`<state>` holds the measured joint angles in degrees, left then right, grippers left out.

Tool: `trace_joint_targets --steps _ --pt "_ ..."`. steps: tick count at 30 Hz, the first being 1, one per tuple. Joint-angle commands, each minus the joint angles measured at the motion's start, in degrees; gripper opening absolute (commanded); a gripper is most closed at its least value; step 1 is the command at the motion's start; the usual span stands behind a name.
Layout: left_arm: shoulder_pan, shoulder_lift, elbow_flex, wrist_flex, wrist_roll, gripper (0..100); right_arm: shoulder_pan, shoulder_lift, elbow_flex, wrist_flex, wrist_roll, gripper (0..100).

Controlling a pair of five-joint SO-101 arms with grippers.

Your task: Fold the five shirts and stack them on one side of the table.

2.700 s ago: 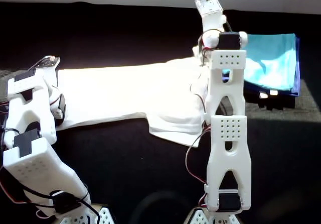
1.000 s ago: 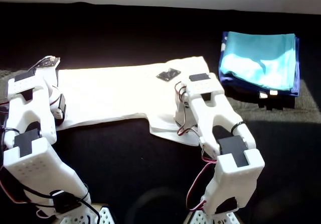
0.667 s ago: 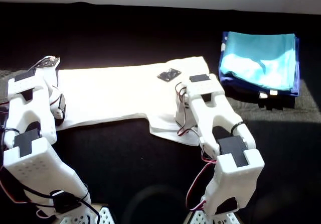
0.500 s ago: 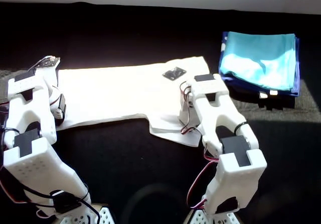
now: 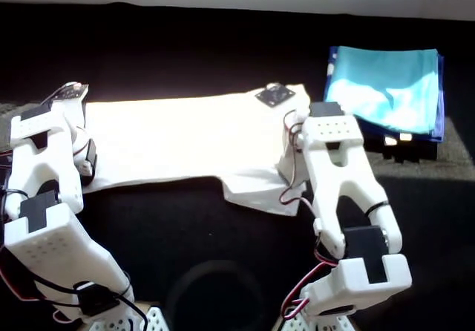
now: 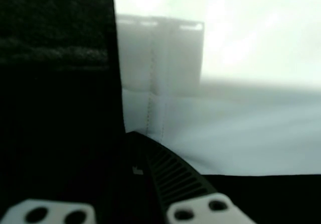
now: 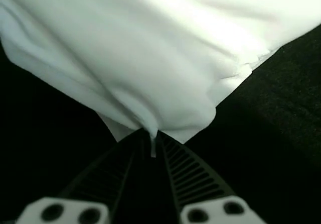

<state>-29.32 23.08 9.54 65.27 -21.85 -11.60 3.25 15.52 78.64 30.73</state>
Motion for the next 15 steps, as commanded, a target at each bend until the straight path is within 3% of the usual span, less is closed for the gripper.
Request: trace_joint_targets --steps 1,9,15 --pt "0.31 0.31 0.13 -1.85 0.18 1 0.75 -3.21 -0.04 1.27 0.79 0.5" --pt "0.31 0.31 0.13 -1.85 0.18 1 0.75 -3.21 0.84 1.63 0.70 0.9" --pt "0.31 0.31 0.13 -1.85 0.18 1 -1.63 -3.47 10.15 0.31 0.70 0.8"
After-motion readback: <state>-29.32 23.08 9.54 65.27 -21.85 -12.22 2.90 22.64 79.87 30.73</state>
